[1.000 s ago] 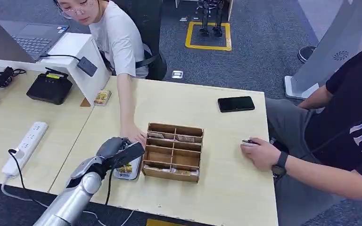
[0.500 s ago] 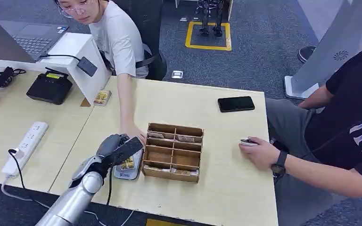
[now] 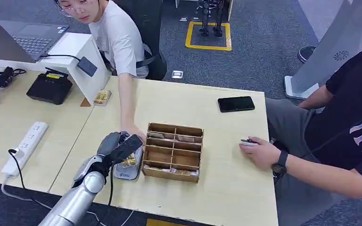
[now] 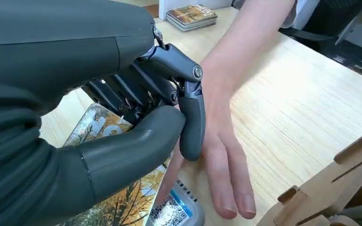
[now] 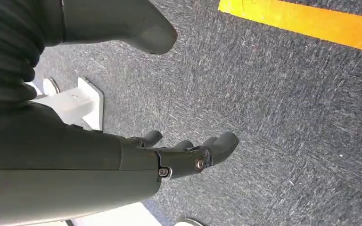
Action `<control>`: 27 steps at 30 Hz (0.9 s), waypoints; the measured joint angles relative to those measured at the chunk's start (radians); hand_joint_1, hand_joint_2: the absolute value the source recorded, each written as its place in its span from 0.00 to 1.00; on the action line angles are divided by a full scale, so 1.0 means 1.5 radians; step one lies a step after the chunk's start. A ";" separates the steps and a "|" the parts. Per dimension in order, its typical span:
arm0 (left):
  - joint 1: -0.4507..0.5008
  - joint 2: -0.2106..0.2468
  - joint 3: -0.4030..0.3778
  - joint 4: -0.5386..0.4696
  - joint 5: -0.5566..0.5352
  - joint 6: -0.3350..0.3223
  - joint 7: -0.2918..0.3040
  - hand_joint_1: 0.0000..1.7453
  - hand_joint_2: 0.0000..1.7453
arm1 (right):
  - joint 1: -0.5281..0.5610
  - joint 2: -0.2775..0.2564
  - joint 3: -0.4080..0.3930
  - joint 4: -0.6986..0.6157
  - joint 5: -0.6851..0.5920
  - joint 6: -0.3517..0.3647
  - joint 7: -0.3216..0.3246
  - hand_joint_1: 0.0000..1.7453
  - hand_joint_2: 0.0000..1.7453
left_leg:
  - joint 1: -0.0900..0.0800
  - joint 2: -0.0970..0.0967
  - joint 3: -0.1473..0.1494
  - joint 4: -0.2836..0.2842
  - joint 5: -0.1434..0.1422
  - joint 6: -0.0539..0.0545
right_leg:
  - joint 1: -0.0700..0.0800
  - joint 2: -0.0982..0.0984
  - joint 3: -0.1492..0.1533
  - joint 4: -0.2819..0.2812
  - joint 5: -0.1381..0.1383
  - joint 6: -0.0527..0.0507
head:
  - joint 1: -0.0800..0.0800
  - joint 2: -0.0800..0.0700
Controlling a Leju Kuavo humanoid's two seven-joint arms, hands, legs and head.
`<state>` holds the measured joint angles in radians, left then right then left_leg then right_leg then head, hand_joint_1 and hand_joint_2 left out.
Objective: Pass the card to the sensor for recognition and then transmit it.
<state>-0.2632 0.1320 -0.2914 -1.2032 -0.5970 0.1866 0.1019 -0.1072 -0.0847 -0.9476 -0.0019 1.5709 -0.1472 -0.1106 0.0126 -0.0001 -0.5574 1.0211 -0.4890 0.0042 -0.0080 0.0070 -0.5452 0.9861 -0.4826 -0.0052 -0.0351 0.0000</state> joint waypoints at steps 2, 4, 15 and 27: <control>0.000 0.000 0.000 0.000 -0.012 0.009 0.000 1.00 1.00 | 0.000 0.000 0.000 0.000 0.000 0.000 0.000 0.00 1.00 | 0.000 0.000 0.000 0.000 0.000 0.000 | 0.000 0.000 0.000 0.000 0.000 0.000 | 0.000 0.000; 0.000 0.000 0.000 0.000 -0.021 0.023 -0.001 1.00 1.00 | -0.001 0.000 0.000 0.000 0.000 0.000 0.000 0.00 1.00 | 0.000 0.000 0.000 0.000 0.000 0.000 | 0.000 0.000 0.000 0.000 0.000 0.000 | 0.000 0.000; 0.000 -0.002 0.000 0.000 -0.025 0.034 -0.002 1.00 1.00 | -0.002 0.000 0.000 0.000 0.000 -0.001 0.000 0.00 1.00 | 0.000 0.000 0.000 0.000 0.000 0.000 | 0.000 0.000 0.000 0.000 0.000 0.000 | 0.000 0.000; 0.000 -0.004 0.000 0.000 -0.027 0.036 -0.006 1.00 1.00 | -0.003 0.000 0.000 0.000 0.000 -0.001 0.000 0.00 1.00 | 0.000 0.000 0.000 0.000 0.000 0.000 | 0.000 0.000 0.000 0.000 0.000 0.000 | 0.000 0.000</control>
<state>-0.2628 0.1255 -0.2911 -1.2032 -0.6374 0.2399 0.0935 -0.1116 -0.0847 -0.9476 -0.0019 1.5709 -0.1484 -0.1106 0.0126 -0.0001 -0.5575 1.0211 -0.4890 0.0042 -0.0080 0.0070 -0.5453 0.9861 -0.4826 -0.0052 -0.0351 0.0000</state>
